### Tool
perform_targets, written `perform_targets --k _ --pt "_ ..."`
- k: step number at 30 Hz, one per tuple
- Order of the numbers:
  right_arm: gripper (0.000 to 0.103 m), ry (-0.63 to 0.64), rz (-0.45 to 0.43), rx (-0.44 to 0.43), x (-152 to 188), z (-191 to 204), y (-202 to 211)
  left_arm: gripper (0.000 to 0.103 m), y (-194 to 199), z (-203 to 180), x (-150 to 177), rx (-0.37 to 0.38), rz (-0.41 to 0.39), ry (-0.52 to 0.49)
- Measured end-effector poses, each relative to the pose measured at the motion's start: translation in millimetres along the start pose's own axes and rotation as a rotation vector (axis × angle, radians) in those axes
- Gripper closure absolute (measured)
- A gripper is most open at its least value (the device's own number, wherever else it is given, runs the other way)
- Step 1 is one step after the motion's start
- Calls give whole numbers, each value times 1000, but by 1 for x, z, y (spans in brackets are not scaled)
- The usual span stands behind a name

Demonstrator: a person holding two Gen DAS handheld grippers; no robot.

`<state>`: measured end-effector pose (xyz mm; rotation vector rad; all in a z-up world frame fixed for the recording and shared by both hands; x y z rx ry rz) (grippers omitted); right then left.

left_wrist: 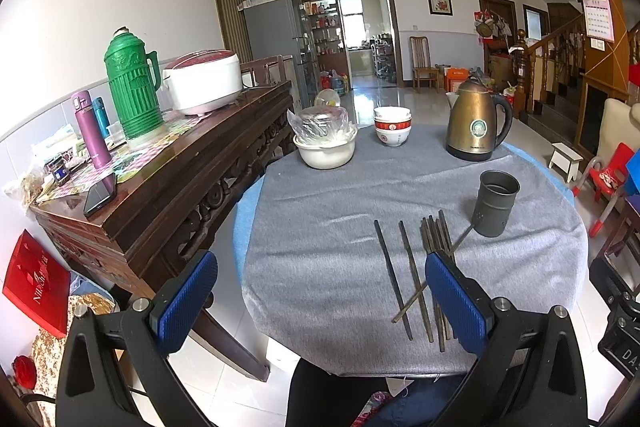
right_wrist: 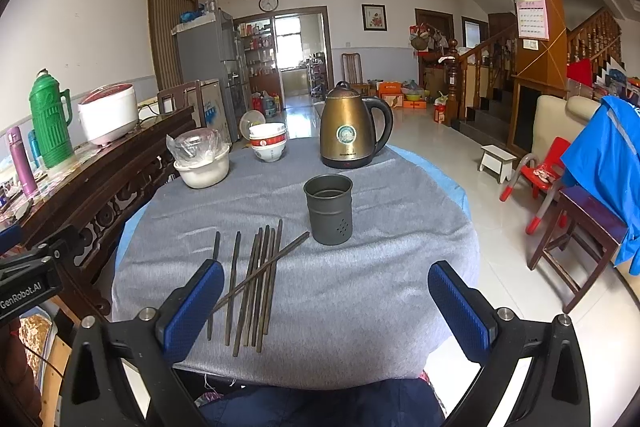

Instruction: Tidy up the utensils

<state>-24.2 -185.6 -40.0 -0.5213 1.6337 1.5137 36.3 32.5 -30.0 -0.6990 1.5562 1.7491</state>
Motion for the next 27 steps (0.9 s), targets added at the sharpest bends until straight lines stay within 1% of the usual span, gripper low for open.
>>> perform_targets --k 2,8,10,11,13,14,15,16,17,18,19,20,21,22,23,24,26,27 --pt "0 -3 55 -2 4 1 -2 0 -2 1 1 2 5 1" --pt "0 1 89 -13 3 4 -14 0 -14 -1 4 8 29 0" --pt "0 0 80 -18 0 3 -21 0 -21 -2 5 17 45 2" --pt "0 -3 87 -29 -1 4 -26 0 -27 -3 6 23 59 4" --pt "0 -10 128 -83 -4 7 -41 0 -39 -3 9 40 95 9" --pt "0 -18 141 -115 -6 9 -50 0 -47 -4 12 55 123 12" --pt "1 -47 168 -166 -8 12 -63 0 -58 -4 16 70 159 18" --pt "5 -70 192 -193 -9 13 -70 0 -67 -3 20 81 191 28" --pt "11 -97 219 -226 -10 14 -81 0 -75 -2 23 90 215 37" --pt "14 -125 256 -255 -11 15 -97 0 -86 0 28 98 248 47" --pt "21 -126 274 -252 -10 14 -108 0 -96 2 32 101 276 56" --pt "32 -129 300 -245 -9 12 -120 0 -103 4 36 100 297 65" --pt "36 -149 344 -257 -7 14 -138 0 -113 6 39 98 321 76" --pt "42 -147 355 -254 -5 13 -149 0 -122 8 42 95 337 81" --pt "49 -170 377 -275 -5 16 -165 0 -132 10 46 94 360 86" --pt "52 -186 393 -282 -5 17 -174 0 -139 9 48 100 375 90" --pt "61 -212 440 -264 -1 17 -200 2 -156 9 50 123 413 100" --pt "63 -245 467 -268 -1 18 -213 4 -164 7 50 145 436 104"
Point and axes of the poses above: each gripper's, at about its wrist camera, not at the fingertips, and y roughly against the way its jaws point, z to its left, x to its underside, the point moved 10 cm from there along -y, roughly the way its jaws point, and after that the axes turned 7 degrees about z, right-handed, at the moved point
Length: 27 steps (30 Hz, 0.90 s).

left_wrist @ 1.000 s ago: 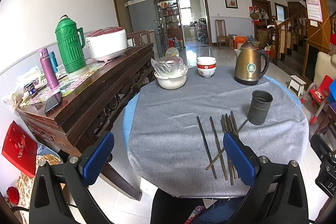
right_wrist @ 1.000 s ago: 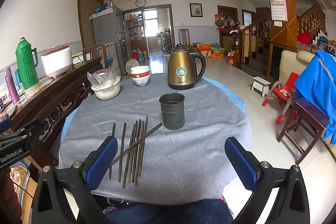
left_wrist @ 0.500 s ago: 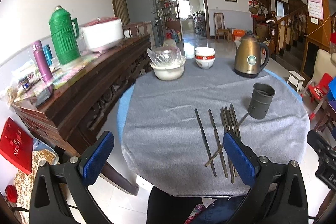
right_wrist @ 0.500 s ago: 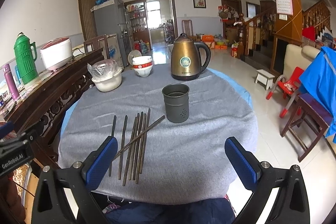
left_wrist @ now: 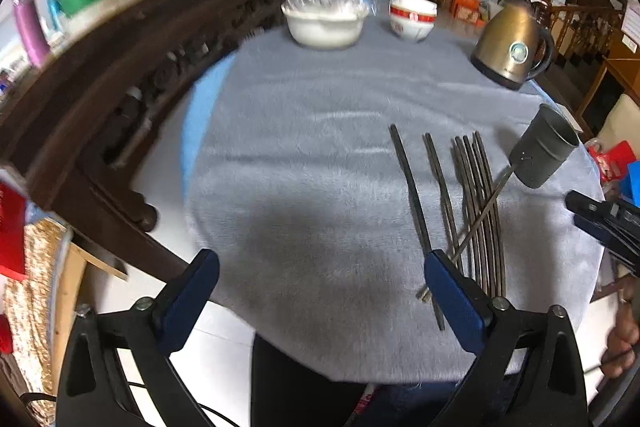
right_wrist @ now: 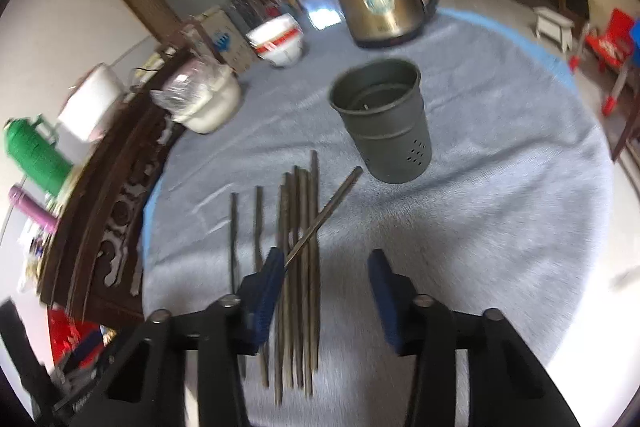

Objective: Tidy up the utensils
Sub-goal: 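Move both tools down toward the dark chopsticks beside the gray cup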

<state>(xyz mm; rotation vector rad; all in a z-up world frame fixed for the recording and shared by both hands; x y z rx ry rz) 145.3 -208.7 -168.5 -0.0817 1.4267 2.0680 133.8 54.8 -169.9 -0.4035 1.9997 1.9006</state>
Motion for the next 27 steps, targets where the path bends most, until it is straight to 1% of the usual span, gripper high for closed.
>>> perform_targets --k 2,6,9,11,12,16,18,20,21,24,27 --pt "63 -48 28 -14 -11 -1 -18 8 -13 -3 -8 31 30 0" --pt "64 -131 48 10 -34 -6 -50 24 -34 -10 -27 99 82 -1" --pt "64 -172 57 31 -46 -6 -66 28 -49 -15 -40 137 118 3" --pt "64 -183 59 81 -53 -9 -75 30 -56 -18 -46 151 134 2" --pt "64 -201 61 110 -56 -11 -80 33 -60 -20 -51 158 144 4" --pt "64 -267 74 156 -62 -18 -93 44 -72 -25 -64 190 172 -6" --pt "68 -297 80 184 -64 -23 -99 46 -81 -27 -72 205 190 -7" --pt "74 -330 89 191 -65 -27 -105 48 -89 -29 -80 218 213 -7" --pt "77 -336 80 208 -67 -28 -105 48 -92 -31 -84 224 221 -6" --pt "86 -344 71 239 -72 -30 -108 48 -100 -37 -96 252 244 -11" --pt "90 -332 61 238 -76 -28 -110 48 -110 -44 -107 283 278 2"
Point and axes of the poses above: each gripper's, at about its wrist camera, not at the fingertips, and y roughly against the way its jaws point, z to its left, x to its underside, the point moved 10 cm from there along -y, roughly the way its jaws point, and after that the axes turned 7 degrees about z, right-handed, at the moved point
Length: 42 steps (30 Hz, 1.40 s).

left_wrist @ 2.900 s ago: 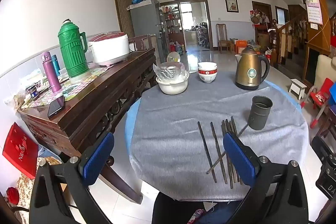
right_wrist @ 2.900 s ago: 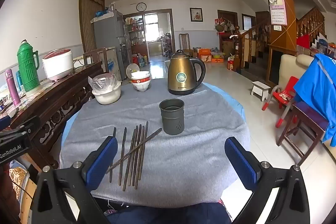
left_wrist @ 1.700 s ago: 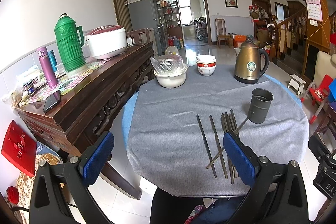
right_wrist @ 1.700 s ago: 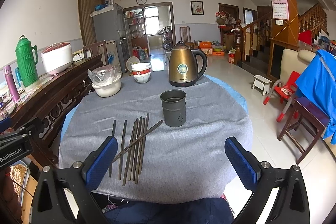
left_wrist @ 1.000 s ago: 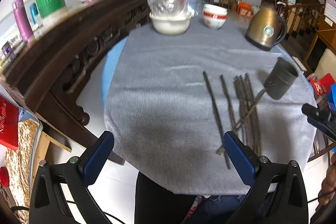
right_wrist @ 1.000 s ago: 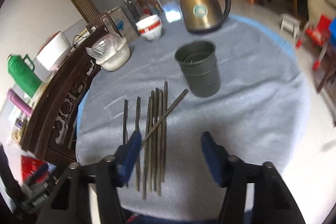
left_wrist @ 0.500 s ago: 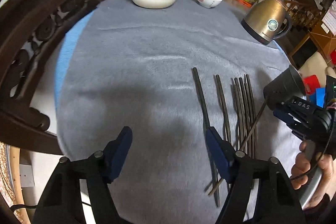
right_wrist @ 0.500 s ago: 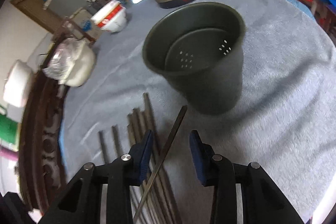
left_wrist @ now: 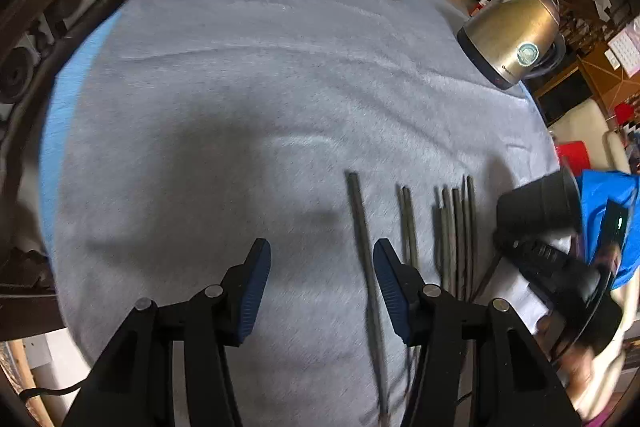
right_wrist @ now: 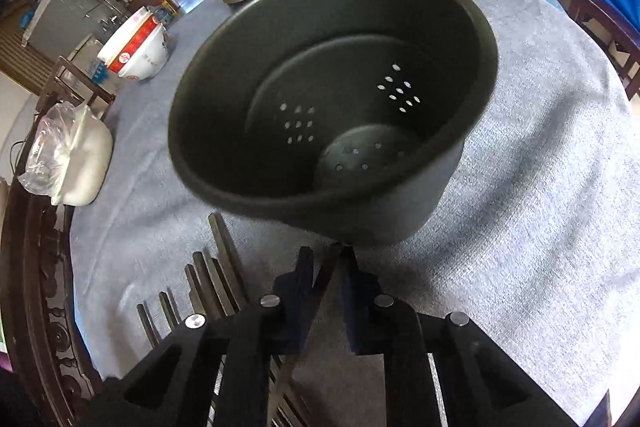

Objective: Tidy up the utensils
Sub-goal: 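Move both tools down toward the dark chopsticks beside the gray cup, then close the left gripper on one chopstick while the right gripper closes on another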

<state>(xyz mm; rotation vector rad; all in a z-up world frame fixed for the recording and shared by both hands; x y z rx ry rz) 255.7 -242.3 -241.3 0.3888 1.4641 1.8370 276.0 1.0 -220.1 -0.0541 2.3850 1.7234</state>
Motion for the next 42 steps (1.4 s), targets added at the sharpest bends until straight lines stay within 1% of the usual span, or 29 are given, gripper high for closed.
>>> perform_targets --k 2,3,5,6,7,8,9,10,11,12,15,16,17,21,23,25,27,28,30,32,33,35,36,37,38,39,42 --pt "95 11 -4 4 1 1 0 48 -7 -4 -6 7 20 1" --pt "96 13 -6 -9 0 3 1 48 -12 -5 -9 -1 30 4" --pt "97 26 -9 -35 0 3 2 58 -22 -7 -13 -7 49 5" --pt "97 32 -12 -45 0 3 3 67 -29 -9 -14 -7 68 8" --pt "97 39 -17 -61 2 2 6 73 -34 -9 -14 -8 80 12" --pt "97 43 -21 -74 5 -1 9 75 -39 -10 -14 -12 90 15" --pt "97 50 -25 -84 5 -1 12 81 -44 -11 -14 -15 98 13" --pt "97 59 -27 -102 5 0 15 85 -46 -12 -14 -15 98 9" --pt "97 64 -27 -118 8 -2 17 87 -46 -15 -16 -12 80 2" --pt "97 70 -28 -142 10 2 19 93 -46 -18 -16 -15 79 -9" --pt "97 93 -44 -200 14 3 33 97 -46 -21 -16 -19 66 -12" --pt "97 102 -53 -215 18 -4 41 98 -44 -22 -15 -19 56 -18" --pt "97 111 -62 -232 17 -2 46 99 -40 -23 -15 -19 43 -25" --pt "97 128 -89 -311 18 -1 70 100 -13 -34 -11 -5 -31 -46" --pt "97 139 -108 -340 20 -3 85 101 3 -40 -11 14 -70 -50" --pt "97 154 -124 -368 22 -2 98 101 21 -45 -10 24 -111 -61" --pt "97 173 -146 -385 26 -1 112 101 39 -46 -7 15 -150 -79" --pt "97 181 -157 -395 29 -2 119 101 46 -42 -6 19 -155 -75" --pt "97 191 -174 -418 33 -2 131 101 51 -37 -7 39 -155 -50" --pt "97 197 -183 -432 34 -1 138 101 51 -30 -11 13 -152 -20" --pt "97 201 -190 -440 36 -1 142 101 49 -26 -13 -1 -135 -5" --pt "97 204 -198 -450 39 -1 148 97 35 -25 -18 -12 -105 9" --pt "97 204 -199 -453 39 -2 149 86 25 -25 -22 -27 -82 12" --pt "97 201 -198 -457 39 -3 150 66 13 -24 -25 -47 -53 20" --pt "97 200 -197 -460 39 -4 151 59 6 -22 -25 -56 -39 29" --pt "97 197 -196 -463 38 -5 152 56 -6 -21 -27 -67 -18 38" --pt "97 196 -202 -467 37 -9 156 56 -37 -25 -28 -85 48 39"
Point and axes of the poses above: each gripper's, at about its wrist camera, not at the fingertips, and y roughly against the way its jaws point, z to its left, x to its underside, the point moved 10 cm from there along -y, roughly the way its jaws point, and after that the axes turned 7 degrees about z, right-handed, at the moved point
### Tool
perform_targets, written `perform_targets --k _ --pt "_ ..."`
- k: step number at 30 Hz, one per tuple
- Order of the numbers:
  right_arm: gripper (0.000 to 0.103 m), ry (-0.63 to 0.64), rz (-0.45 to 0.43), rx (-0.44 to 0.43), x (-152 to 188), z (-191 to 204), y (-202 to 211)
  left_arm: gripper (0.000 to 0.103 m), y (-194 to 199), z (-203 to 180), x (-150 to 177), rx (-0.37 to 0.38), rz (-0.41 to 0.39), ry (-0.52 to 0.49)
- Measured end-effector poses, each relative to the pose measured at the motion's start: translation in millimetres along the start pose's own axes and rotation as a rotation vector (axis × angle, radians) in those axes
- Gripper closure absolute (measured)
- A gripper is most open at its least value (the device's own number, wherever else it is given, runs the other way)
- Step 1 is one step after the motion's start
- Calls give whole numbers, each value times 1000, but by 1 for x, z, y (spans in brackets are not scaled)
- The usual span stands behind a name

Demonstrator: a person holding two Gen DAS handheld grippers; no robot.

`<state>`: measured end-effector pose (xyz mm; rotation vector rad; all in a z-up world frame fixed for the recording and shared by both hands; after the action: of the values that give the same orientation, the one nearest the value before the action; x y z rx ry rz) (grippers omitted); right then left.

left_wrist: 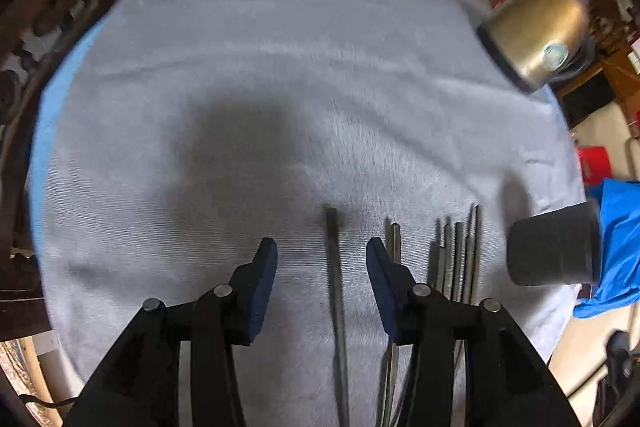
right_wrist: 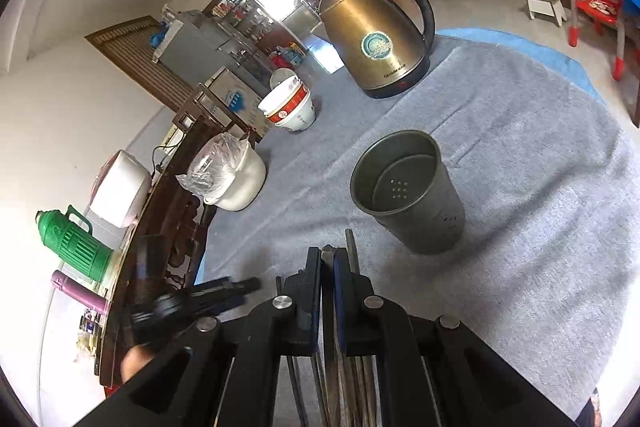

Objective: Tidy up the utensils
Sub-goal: 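Close the left gripper on one chopstick while the right gripper closes on another, then lift both held chopsticks and lower them upright into the gray cup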

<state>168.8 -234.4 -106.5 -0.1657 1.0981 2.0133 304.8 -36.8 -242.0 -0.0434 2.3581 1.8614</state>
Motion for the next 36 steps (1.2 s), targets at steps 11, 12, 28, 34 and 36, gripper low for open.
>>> perform_targets --k 11,12,28,34,36 --pt "97 3 -17 -19 -6 -2 10 96 -3 -5 0 2 -36 -9" --pt "97 5 -20 -23 -7 -1 12 97 8 -10 2 7 -59 -21" --pt "97 34 -211 -59 -67 17 78 96 199 -100 32 135 -460 -245" --pt "96 -31 -313 -87 -103 8 115 96 254 -125 24 162 -579 -257" --pt "96 -55 -361 -88 -116 3 129 96 268 -135 20 178 -623 -252"
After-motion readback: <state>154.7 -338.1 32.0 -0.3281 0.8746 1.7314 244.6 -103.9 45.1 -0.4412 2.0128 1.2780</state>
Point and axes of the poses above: each gripper's, at about its wrist camera, not at the fingertips, and y roughly against the way its jaws point, z to its left, x to its underside, the point moved 10 cm from there along -y, roughly the way its jaws point, and after that the axes turned 7 degrees about z, right-handed, at the moved point
